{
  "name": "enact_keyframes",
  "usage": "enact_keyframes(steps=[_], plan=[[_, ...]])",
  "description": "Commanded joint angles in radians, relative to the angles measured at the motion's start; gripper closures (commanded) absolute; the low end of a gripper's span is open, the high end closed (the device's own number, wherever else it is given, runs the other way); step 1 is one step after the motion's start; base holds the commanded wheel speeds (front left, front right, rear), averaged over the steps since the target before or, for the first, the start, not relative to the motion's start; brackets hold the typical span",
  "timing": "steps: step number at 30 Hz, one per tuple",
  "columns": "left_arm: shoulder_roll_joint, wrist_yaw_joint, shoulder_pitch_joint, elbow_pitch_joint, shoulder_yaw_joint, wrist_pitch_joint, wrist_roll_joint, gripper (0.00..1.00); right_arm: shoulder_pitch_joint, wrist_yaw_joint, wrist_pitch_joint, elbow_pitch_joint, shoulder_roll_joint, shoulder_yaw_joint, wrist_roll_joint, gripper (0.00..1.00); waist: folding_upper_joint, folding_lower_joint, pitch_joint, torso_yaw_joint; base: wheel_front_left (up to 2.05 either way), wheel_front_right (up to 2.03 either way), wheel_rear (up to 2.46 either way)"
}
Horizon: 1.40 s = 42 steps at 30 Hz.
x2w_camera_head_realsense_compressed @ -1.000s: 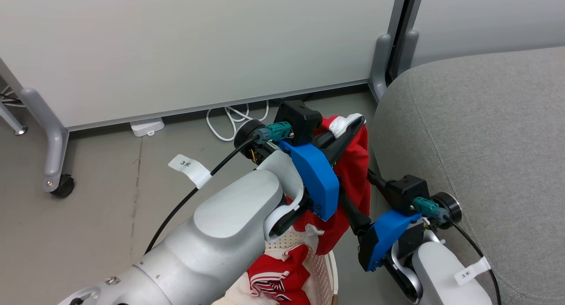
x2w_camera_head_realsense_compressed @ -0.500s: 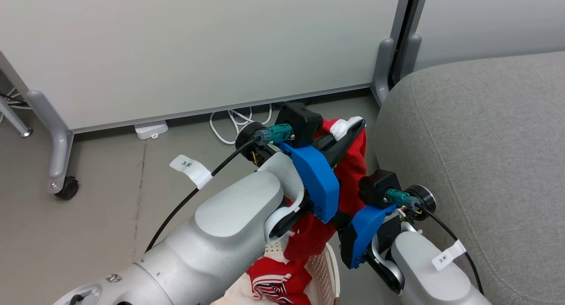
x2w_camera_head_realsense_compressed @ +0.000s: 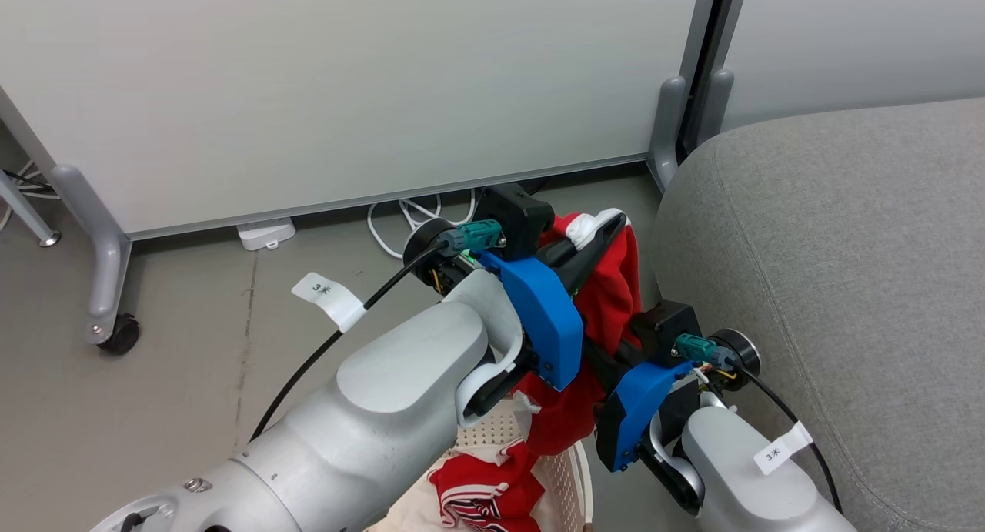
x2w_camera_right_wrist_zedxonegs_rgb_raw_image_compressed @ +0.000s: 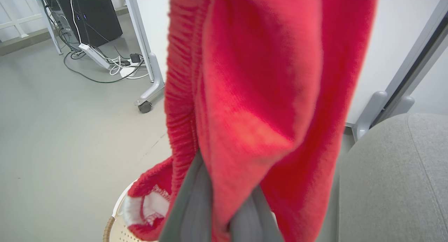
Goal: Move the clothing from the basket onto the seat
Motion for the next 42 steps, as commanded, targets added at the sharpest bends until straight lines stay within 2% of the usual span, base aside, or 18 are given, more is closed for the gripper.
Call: enact_keyframes(steps=[1, 3, 4, 6, 7, 8, 16, 26, 36, 42], plan=[[0.005, -0.001, -0.016, 0.004, -0.002, -0.007, -0.005, 1.00, -0.016, 0.000, -0.006, 0.004, -0.003, 0.003, 0.003, 1.00, 0.0000, -0.0001, 0.001, -0.001, 0.00, 0.00, 0.00], [0.005, -0.001, -0.019, 0.008, -0.004, -0.008, -0.006, 1.00, -0.019, 0.000, -0.010, 0.009, -0.003, 0.004, 0.005, 1.00, 0.0000, -0.0001, 0.002, -0.001, 0.00, 0.00, 0.00], [0.005, -0.001, -0.019, 0.010, -0.006, -0.009, -0.007, 0.94, -0.020, 0.000, -0.011, 0.012, -0.003, 0.005, 0.007, 1.00, 0.0000, -0.0001, 0.002, -0.002, 0.00, 0.00, 0.00], [0.005, -0.001, -0.019, 0.015, -0.009, -0.010, -0.009, 0.46, -0.025, 0.000, -0.013, 0.018, -0.003, 0.006, 0.010, 1.00, 0.0000, -0.0001, 0.003, -0.002, 0.00, 0.00, 0.00], [0.005, -0.001, -0.020, 0.019, -0.009, -0.014, -0.007, 0.05, -0.027, 0.000, -0.014, 0.020, -0.003, 0.006, 0.011, 1.00, 0.0000, -0.0001, 0.003, -0.002, 0.00, 0.00, 0.00], [0.004, -0.001, -0.020, 0.023, -0.009, -0.017, -0.006, 0.00, -0.028, 0.000, -0.016, 0.022, -0.003, 0.007, 0.012, 1.00, 0.0000, -0.0001, 0.003, -0.002, 0.00, 0.00, 0.00], [0.012, -0.001, 0.012, 0.043, -0.008, -0.057, -0.006, 0.00, -0.038, 0.000, -0.026, 0.036, -0.003, 0.006, 0.011, 1.00, 0.0000, -0.0001, 0.002, -0.001, 0.00, 0.00, 0.00], [0.089, -0.001, 0.149, -0.015, 0.037, -0.114, 0.040, 0.00, -0.045, 0.000, -0.041, 0.042, -0.003, -0.036, -0.017, 1.00, 0.0000, -0.0001, 0.006, 0.006, 0.00, 0.00, 0.00], [0.197, 0.004, 0.388, -0.218, 0.229, -0.115, 0.209, 0.00, -0.042, 0.000, -0.054, 0.033, -0.002, -0.124, -0.060, 1.00, 0.0000, -0.0001, 0.012, 0.014, 0.00, 0.00, 0.00], [0.226, 0.001, 0.531, -0.326, 0.376, -0.115, 0.297, 0.00, -0.031, 0.000, -0.055, 0.021, -0.002, -0.179, -0.093, 1.00, 0.0000, -0.0001, 0.014, 0.017, 0.00, 0.00, 0.00]])
